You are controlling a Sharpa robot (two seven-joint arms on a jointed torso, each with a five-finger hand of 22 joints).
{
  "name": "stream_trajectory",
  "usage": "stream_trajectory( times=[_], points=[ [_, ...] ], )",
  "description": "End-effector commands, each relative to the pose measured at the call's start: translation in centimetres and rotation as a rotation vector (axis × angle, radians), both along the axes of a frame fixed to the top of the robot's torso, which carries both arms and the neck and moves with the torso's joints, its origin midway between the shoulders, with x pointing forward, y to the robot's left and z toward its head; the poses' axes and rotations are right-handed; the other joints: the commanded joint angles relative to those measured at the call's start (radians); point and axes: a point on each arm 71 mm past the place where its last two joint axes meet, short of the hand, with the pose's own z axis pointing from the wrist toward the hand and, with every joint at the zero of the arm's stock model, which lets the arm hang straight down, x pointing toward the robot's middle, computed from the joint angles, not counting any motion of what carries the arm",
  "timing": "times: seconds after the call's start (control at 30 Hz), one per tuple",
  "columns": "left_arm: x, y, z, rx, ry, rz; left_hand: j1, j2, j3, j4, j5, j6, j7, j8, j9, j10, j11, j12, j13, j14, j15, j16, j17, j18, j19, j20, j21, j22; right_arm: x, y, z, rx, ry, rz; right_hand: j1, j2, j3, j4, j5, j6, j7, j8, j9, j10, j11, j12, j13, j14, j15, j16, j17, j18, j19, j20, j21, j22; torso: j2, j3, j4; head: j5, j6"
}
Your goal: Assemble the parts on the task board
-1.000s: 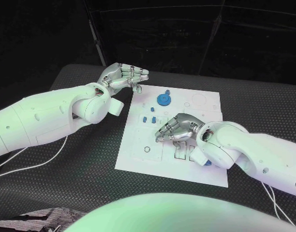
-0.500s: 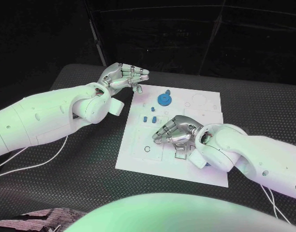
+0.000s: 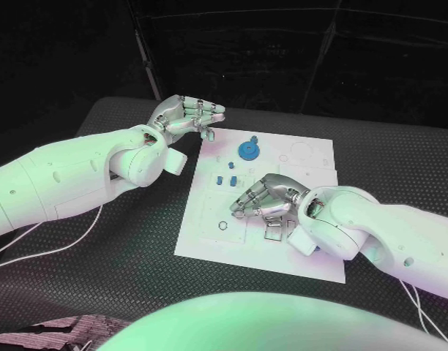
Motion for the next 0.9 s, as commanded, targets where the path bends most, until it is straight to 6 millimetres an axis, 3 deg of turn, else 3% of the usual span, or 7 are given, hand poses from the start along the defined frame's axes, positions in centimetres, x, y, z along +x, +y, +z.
stream_trajectory(
  times=[0.03,0.5,0.9],
  points=[
    [0.0,-0.2,0.1,-0.009,-0.003,-0.01,0.001,0.006,-0.005,-0.001,0.0,-0.005,-0.002,-0.005,0.0,-0.006,0.0,0.003,0.001,-0.009,0.001,-0.005,-0.001,0.02,0.003,0.007,-0.006,-0.002,0.0,-0.2,0.0,-0.055,0.024,0.009,-0.007,0.007,-0.007,-0.001,0.007,0.0,0.002,-0.007,0.0,0.001,0.001,-0.005,0.001,0.021,-0.007,0.004,-0.002,-0.013,0.005,0.0,-0.006,-0.002,0.0,-0.0005,-0.0007,-0.001,0.0],
    [0.1,-0.2,0.1,-0.009,0.0,-0.011,0.001,0.006,-0.005,-0.001,0.0,-0.005,-0.002,-0.005,0.0,-0.006,0.0,0.003,0.001,-0.009,0.001,-0.005,-0.001,0.02,0.003,0.007,-0.006,-0.002,1.3,-1.1,-0.1,-0.109,0.088,-0.081,-0.008,0.006,-0.008,-0.001,0.009,0.0,0.002,-0.007,0.0,0.001,0.001,-0.005,0.001,0.021,-0.007,0.002,-0.007,-0.013,0.004,0.0,-0.008,-0.007,0.0,-0.0008,0.0,0.007,0.0],
    [0.1,-0.3,0.1,-0.009,0.001,-0.013,0.001,0.006,-0.005,-0.001,0.0,-0.005,-0.002,-0.005,0.0,-0.006,0.0,0.003,0.001,-0.009,0.001,-0.005,-0.001,0.02,0.003,0.007,-0.006,-0.002,2.0,-0.5,-0.3,-0.112,0.118,-0.088,-0.009,0.005,-0.008,-0.001,0.01,0.0,0.002,-0.007,0.0,0.001,0.001,-0.005,0.001,0.021,-0.007,0.001,-0.01,-0.012,0.005,0.0,-0.008,-0.008,0.001,-0.0015,0.0009,0.014,0.0]
  ],
)
